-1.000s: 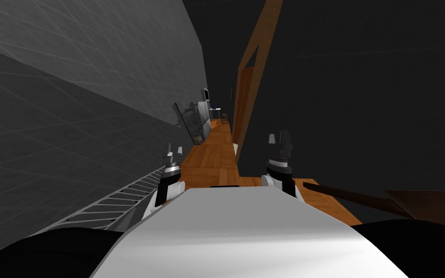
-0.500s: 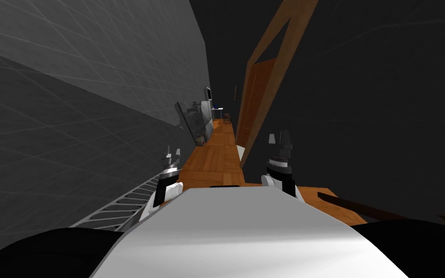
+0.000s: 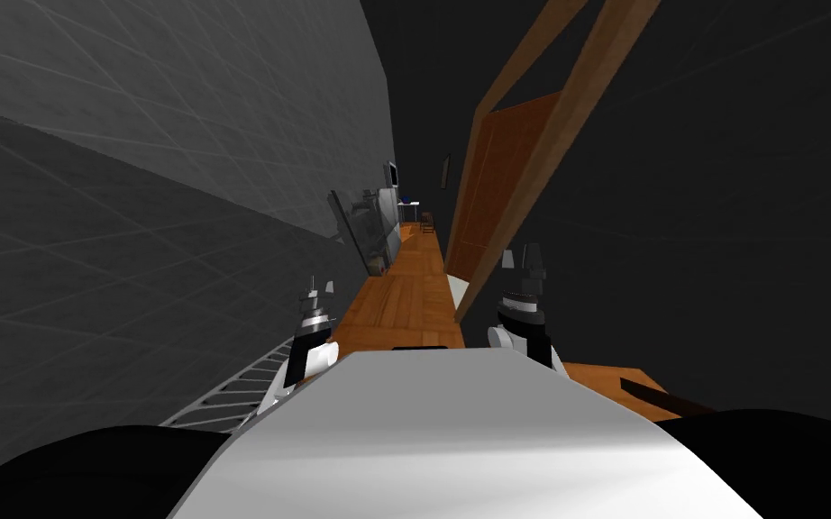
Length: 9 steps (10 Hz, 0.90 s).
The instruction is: Push the door open
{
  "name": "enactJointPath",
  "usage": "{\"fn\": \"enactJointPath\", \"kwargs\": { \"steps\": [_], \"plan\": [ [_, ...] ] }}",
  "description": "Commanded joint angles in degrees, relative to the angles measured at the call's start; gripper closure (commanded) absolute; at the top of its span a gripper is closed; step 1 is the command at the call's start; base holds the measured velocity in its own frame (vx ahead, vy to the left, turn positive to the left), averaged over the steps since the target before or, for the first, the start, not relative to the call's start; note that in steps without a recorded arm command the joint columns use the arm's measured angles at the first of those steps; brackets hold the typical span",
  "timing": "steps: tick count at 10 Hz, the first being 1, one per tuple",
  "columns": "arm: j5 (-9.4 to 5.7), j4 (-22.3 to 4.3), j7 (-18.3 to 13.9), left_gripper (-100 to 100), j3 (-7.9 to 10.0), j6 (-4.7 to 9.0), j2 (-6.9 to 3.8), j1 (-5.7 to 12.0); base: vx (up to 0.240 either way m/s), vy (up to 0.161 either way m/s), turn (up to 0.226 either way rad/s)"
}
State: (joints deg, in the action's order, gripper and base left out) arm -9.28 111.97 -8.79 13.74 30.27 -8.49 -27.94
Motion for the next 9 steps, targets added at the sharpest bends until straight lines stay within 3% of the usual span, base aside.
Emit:
{"fn": "enactJointPath", "kwargs": {
  "steps": [1,6,9],
  "plan": [
    [-0.29,-1.08,0.06,-100,0.66,0.1,-0.35,0.32,0.202,0.052,0.03],
    [-1.11,-5.05,0.28,-100,2.63,1.13,-1.35,0.97,0.208,0.079,0.026],
    [-1.6,-7.43,0.41,-100,3.8,1.75,-1.8,1.36,0.192,0.031,0.019]
  ]
}}
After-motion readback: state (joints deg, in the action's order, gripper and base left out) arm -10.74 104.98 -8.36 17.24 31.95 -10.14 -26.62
